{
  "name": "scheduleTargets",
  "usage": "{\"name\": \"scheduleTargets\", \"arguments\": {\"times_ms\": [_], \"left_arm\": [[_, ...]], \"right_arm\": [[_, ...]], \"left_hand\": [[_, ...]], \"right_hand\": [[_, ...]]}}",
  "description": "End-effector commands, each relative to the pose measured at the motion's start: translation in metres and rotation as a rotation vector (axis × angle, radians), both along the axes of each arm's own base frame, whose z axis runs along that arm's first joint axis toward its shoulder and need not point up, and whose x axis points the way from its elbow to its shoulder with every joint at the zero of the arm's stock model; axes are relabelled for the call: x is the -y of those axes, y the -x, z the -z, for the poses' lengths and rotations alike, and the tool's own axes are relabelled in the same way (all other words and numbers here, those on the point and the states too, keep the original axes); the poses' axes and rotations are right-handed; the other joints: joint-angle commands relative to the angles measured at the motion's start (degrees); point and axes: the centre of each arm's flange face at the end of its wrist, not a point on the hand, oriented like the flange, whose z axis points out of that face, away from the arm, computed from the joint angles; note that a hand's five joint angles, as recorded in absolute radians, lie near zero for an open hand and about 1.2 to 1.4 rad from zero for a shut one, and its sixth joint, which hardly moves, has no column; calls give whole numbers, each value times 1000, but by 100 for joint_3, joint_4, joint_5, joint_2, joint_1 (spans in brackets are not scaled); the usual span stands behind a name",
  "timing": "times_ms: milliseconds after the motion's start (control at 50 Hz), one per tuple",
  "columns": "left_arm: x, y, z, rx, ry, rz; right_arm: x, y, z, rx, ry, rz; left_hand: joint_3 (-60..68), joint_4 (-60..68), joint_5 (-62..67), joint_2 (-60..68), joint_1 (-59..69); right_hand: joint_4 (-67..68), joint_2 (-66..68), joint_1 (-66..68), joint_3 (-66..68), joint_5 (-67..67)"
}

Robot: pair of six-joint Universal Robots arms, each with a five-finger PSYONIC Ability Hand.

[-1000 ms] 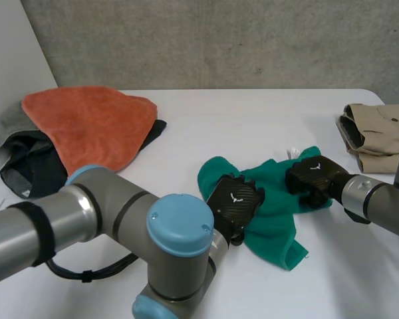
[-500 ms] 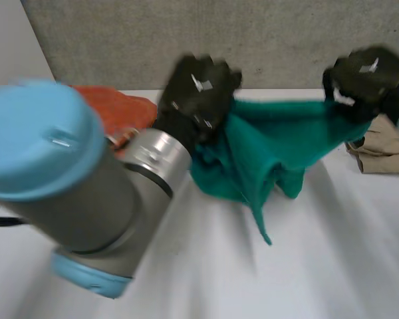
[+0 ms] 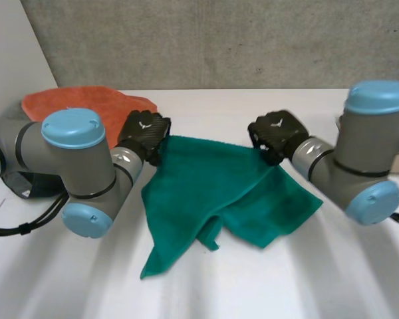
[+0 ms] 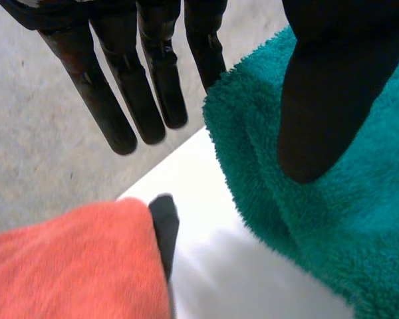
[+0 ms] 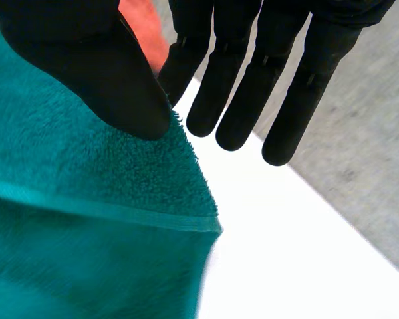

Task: Fold the laundry.

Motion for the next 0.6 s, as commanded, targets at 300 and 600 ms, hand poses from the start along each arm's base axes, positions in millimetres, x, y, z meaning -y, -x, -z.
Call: {"name": "scheduleTargets", "arguments": {"times_ms": [300,600], "left_arm": [[-89,-56,-69,-130,-17,-151],[-171,-46,15,-79,-361,-39]], "right_arm": [[-5,39,-51,7,62,133],[-10,57,-6,-91,-91,140]], "left_hand": [[-2079,-2044,-2043,-2054,-1852],[-2094,-2060,-2059,-2070,-1868]], "right_hand": [[-5382,-5269,-4890,-5320,-5473],[-5382,-5269,-4890,-5320,-5473]]}}
